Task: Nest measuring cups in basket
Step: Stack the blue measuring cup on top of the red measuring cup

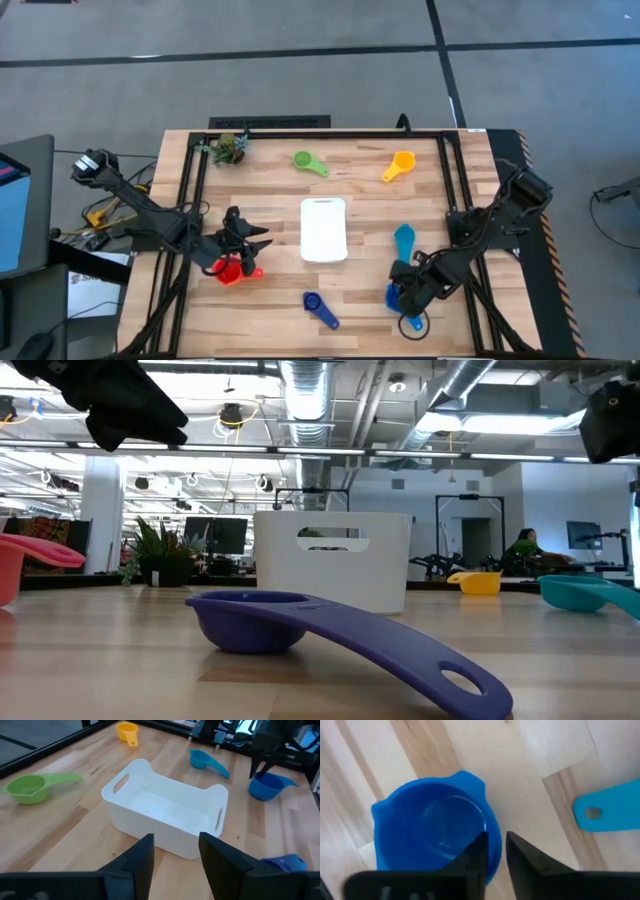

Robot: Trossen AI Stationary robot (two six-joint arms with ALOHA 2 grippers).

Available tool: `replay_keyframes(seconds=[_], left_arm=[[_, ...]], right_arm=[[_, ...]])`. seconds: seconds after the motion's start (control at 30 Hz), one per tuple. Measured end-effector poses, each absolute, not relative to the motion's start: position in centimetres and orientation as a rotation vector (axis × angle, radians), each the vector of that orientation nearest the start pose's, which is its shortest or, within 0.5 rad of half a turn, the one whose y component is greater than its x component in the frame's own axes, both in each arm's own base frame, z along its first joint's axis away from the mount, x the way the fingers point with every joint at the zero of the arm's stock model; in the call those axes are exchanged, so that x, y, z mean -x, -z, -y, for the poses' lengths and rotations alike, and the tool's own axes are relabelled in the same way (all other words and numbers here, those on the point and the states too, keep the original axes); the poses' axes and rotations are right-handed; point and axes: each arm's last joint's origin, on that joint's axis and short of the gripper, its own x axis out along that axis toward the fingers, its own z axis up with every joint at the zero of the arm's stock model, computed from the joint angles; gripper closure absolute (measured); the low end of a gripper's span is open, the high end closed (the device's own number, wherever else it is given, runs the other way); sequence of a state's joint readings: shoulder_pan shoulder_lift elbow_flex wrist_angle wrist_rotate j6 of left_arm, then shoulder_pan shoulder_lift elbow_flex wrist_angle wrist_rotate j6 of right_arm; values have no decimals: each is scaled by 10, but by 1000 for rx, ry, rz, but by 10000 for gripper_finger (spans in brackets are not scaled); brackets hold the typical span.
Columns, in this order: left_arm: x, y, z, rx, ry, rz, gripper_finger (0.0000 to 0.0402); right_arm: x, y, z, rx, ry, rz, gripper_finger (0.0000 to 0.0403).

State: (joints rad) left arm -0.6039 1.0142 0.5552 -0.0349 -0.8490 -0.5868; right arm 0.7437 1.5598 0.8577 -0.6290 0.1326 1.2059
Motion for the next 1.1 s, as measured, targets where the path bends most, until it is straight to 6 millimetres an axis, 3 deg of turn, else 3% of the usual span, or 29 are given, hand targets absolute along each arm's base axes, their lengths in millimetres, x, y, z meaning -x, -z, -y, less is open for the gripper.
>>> replay_keyframes(seconds=[0.13, 0.2, 0.4, 0.8, 1.1], left_arm=[[-177, -232, 101, 244, -318, -286, 262], [-176, -231, 102, 233, -334, -286, 268], [-162, -226, 96, 289, -400, -333, 285], [-122, -228, 80, 462, -270, -572, 309], [-110, -218, 93, 566, -127, -825, 324]], right_arm=[[-203, -169, -181, -452, 232, -1269, 380], [-206, -175, -183, -427, 208, -1244, 390], [-223, -192, -182, -395, 158, -1176, 379], [-273, -234, -164, -261, 15, -927, 397], [-296, -245, -140, -220, 8, -822, 396]])
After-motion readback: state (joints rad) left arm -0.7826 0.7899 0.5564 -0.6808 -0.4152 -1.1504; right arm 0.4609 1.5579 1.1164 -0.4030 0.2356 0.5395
